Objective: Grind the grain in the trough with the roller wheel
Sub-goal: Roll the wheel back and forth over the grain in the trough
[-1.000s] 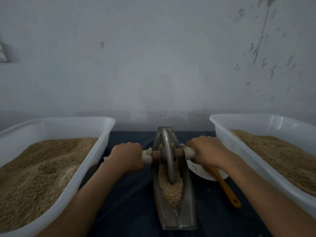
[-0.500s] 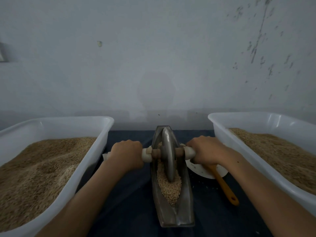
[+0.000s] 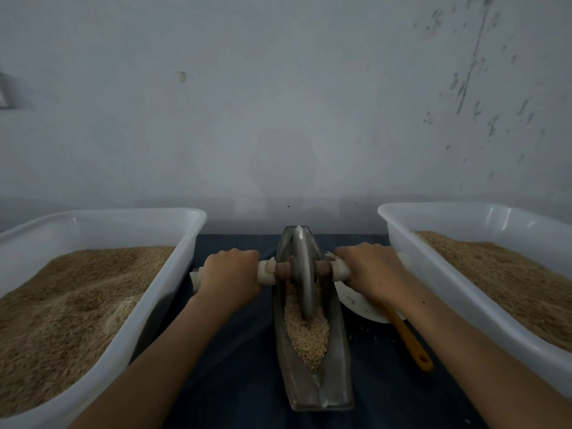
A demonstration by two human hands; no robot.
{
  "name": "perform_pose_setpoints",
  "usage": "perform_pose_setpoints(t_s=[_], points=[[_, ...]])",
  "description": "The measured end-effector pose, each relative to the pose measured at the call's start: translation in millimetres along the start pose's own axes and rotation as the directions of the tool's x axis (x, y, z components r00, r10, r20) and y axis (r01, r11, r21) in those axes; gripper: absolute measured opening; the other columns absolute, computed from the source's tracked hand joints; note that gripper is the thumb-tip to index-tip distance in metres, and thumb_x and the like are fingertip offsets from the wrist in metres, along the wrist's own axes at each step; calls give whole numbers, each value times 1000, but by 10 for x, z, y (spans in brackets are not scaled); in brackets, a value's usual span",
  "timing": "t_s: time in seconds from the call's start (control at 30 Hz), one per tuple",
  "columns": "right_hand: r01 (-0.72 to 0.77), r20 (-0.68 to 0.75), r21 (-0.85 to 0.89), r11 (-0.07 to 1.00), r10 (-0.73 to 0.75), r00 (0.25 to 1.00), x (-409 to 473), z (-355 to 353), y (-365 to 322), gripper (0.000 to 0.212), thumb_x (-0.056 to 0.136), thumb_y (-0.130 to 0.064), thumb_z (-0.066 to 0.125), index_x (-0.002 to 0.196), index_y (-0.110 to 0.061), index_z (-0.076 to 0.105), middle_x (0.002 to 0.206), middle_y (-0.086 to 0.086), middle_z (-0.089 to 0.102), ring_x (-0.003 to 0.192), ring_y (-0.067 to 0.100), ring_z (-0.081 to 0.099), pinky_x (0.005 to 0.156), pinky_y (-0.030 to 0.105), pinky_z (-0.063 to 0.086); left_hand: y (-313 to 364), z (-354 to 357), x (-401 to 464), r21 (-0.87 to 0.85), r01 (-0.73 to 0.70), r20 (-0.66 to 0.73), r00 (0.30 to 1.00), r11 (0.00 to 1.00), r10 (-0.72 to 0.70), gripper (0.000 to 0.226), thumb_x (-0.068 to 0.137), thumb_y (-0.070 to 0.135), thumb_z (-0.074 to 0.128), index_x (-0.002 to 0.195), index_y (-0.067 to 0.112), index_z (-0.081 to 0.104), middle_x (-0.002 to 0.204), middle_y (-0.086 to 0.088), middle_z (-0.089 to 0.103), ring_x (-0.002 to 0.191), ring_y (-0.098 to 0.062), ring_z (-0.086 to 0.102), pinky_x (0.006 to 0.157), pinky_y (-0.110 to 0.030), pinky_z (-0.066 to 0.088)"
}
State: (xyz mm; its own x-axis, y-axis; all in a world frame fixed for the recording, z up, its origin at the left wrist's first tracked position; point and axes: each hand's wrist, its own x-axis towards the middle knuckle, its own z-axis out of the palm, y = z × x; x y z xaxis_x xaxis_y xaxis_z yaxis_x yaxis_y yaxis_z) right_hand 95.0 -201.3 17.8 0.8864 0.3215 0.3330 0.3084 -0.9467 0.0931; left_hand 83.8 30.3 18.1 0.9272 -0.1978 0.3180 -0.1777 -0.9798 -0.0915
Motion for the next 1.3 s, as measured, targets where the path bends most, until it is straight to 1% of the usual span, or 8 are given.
perform_pose_setpoints(t_s=[0.33,0.47,0.57,0.73,0.83,1.07,1.2,1.3], points=[[51,345,24,998,-56,937,-5,-237,11,20,81,-24,67,87,-34,51,80,-8,56,74,12,55,51,22,32,-58,-88,49,-33,-23,330,943,999,33,30,79,35,66,102,18,58,83,5,54,79,-15,55,77,-29,49],[20,270,25,999,-26,962,-10,-185,-7,14,84,-22,62,85,-33,53,82,-6,60,76,14,58,55,24,36,-56,-65,47,-20,-10,289,957,1000,16,26,80,35,64,98,19,57,83,5,55,83,-16,59,78,-30,50],[4,94,-21,1000,-2,996,5,-69,-15,9,88,-24,55,85,-30,49,90,-4,63,84,19,60,66,30,42,-33,-16,35,-11,10,163,987,1000,-8,18,85,34,60,95,20,56,89,3,60,85,-17,60,75,-30,47],[1,-77,-55,998,-5,997,21,60,-2,15,89,-26,52,82,-30,39,88,-5,62,82,21,60,61,30,29,-14,34,14,-17,29,21,999,999,-29,14,88,35,55,86,24,47,91,3,61,79,-16,56,68,-28,39],[11,-33,-55,998,-13,999,24,30,2,15,89,-27,53,81,-30,41,88,-4,62,83,21,60,63,31,36,-15,23,16,-6,22,73,997,1000,-22,13,87,34,56,90,22,52,91,2,61,82,-16,59,69,-28,41],[54,336,59,997,-71,939,17,-163,68,16,81,-26,67,84,-35,54,78,-11,56,73,10,55,52,22,33,-4,-107,26,21,-10,281,960,1000,4,25,83,32,63,102,17,58,82,4,53,83,-16,59,77,-29,49],[20,322,75,997,-43,946,28,-101,88,20,81,-26,65,75,-36,49,76,-12,57,73,9,57,56,23,39,21,-112,15,48,-9,228,974,999,-2,23,84,31,61,102,17,57,85,3,54,83,-16,57,76,-29,47],[3,189,43,999,-11,982,22,-18,85,18,85,-29,60,75,-35,47,79,-11,57,76,13,57,62,28,41,25,-75,12,41,-2,130,992,999,-3,19,86,31,58,101,19,57,94,1,61,88,-18,60,74,-29,44]])
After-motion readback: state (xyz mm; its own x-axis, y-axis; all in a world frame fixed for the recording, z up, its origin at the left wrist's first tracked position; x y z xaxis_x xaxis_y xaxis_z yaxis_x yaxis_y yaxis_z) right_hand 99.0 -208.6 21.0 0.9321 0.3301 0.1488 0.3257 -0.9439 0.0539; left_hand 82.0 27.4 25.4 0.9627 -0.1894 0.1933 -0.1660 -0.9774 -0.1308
